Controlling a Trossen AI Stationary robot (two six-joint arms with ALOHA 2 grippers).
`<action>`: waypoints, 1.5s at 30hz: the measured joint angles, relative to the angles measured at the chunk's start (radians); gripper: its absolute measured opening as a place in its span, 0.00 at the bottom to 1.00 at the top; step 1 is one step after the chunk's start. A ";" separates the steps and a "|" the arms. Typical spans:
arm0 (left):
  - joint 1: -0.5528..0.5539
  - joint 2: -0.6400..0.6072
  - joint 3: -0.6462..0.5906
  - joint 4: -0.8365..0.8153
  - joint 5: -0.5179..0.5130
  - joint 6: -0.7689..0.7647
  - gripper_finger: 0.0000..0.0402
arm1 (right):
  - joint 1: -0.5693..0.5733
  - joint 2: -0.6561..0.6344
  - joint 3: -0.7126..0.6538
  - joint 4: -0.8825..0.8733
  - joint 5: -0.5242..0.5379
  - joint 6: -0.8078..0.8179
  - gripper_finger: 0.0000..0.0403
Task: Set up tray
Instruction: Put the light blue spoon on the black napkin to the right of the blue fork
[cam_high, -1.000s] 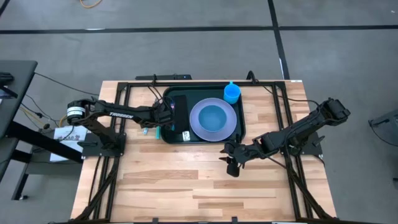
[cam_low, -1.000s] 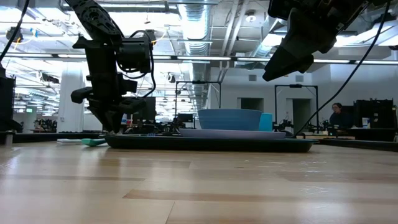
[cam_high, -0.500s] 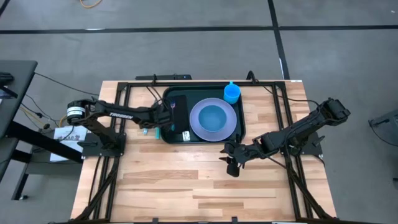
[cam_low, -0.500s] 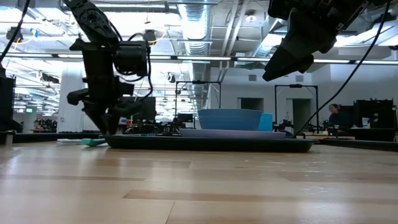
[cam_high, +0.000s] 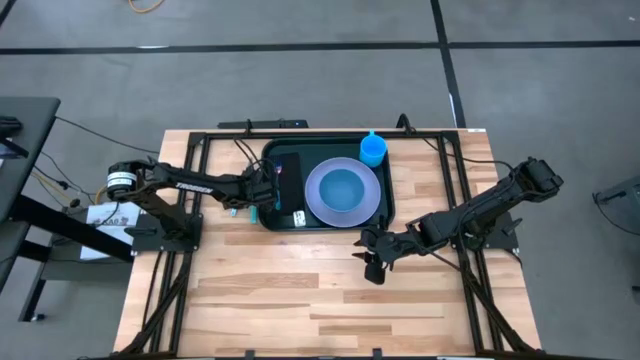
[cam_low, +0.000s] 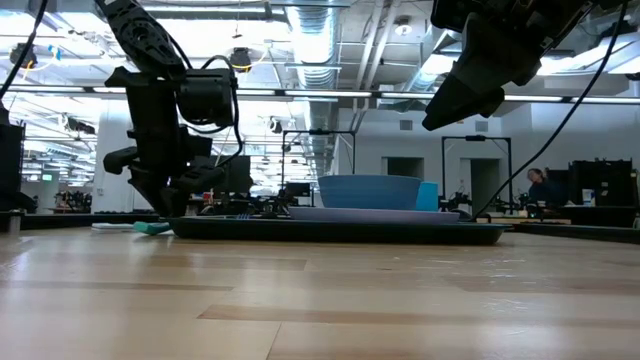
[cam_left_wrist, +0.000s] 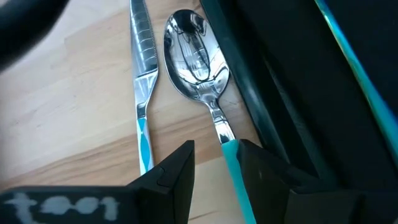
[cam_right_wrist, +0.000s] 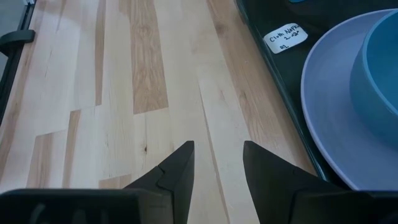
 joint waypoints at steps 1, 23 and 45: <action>0.000 0.000 0.000 0.000 0.000 0.000 0.29 | 0.000 0.000 0.000 0.000 0.000 0.000 0.32; 0.000 0.001 0.001 0.000 -0.024 0.063 0.29 | 0.000 0.000 0.000 0.000 0.000 0.000 0.32; 0.001 0.002 0.001 0.060 -0.009 0.061 0.29 | -0.001 0.000 0.000 0.000 0.001 0.000 0.32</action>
